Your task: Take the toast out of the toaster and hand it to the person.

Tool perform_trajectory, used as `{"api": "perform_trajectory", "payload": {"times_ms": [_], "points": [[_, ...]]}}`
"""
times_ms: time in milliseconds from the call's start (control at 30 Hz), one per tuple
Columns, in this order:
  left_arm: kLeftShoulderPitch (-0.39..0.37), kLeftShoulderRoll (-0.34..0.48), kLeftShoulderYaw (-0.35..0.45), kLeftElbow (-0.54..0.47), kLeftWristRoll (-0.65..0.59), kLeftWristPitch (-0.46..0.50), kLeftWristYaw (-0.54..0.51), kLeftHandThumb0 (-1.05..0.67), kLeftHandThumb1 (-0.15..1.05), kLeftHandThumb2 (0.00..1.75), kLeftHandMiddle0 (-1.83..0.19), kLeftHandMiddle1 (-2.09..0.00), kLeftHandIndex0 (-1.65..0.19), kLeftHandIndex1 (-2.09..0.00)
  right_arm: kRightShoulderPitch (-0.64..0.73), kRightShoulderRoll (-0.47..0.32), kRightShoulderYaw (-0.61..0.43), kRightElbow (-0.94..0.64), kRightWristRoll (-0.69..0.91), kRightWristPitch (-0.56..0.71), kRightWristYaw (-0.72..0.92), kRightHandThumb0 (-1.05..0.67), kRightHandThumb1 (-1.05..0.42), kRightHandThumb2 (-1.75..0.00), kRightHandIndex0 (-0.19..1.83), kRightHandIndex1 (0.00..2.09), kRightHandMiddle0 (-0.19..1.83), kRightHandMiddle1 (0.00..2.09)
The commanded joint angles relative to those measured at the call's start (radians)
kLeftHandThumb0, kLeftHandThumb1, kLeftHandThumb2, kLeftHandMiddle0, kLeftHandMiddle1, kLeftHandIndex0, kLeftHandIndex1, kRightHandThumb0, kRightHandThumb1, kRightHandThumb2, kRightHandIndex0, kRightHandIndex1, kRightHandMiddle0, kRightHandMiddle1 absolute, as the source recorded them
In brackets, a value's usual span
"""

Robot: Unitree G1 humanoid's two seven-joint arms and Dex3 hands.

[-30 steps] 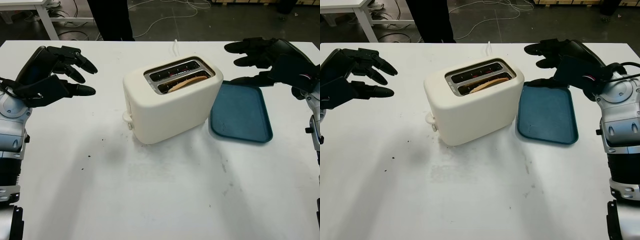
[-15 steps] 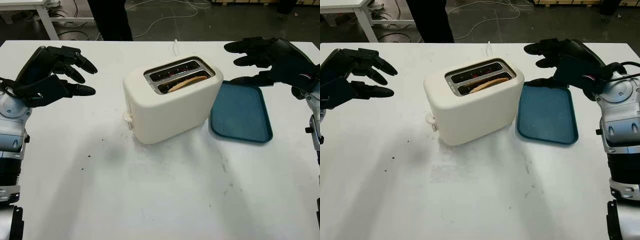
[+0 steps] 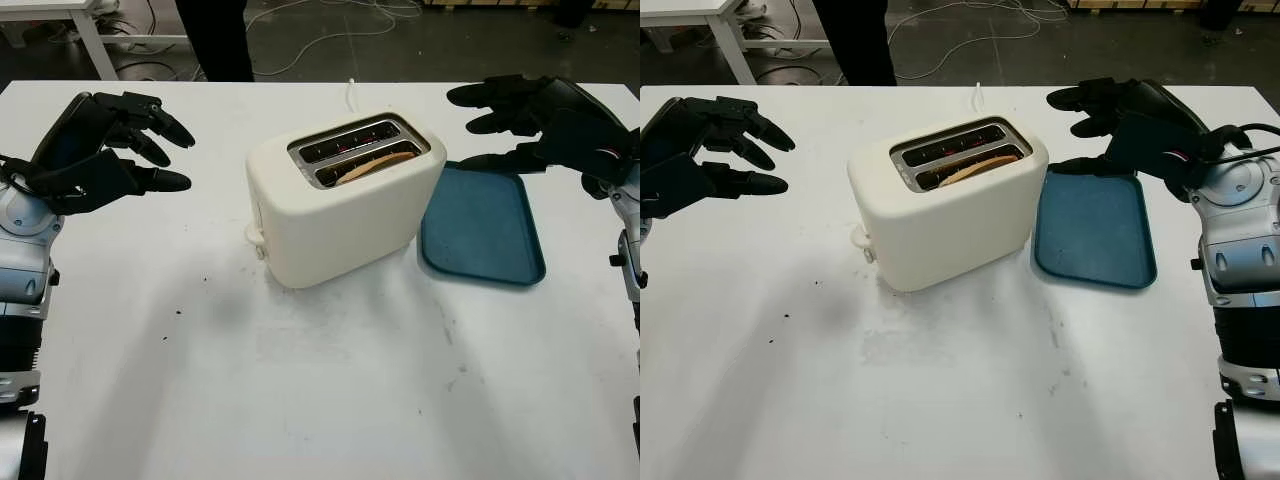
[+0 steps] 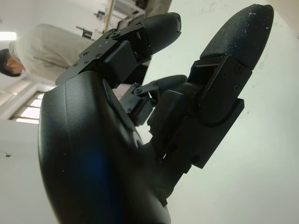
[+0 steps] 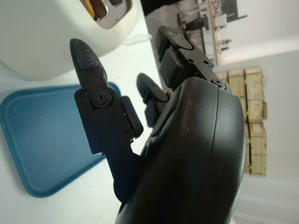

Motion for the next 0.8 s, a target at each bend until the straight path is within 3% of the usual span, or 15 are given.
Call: {"api": "perform_trajectory", "payload": {"times_ms": [0, 767], "points": [[0.000, 0.005, 0.004, -0.006, -0.001, -0.003, -0.002, -1.05, 0.66, 0.00, -0.87, -0.84, -0.84, -0.73, -0.008, 0.005, -0.003, 0.005, 0.003, -0.014, 0.000, -0.44, -0.74, 0.00, 0.36, 0.47, 0.53, 0.01], [0.000, 0.003, 0.007, -0.011, -0.002, 0.004, 0.001, -1.05, 0.64, 0.00, -0.86, -0.86, -0.84, -0.73, -0.012, 0.002, 0.004, -0.006, -0.008, -0.001, -0.004, -0.44, -0.74, 0.00, 0.32, 0.55, 0.54, 0.01]]}}
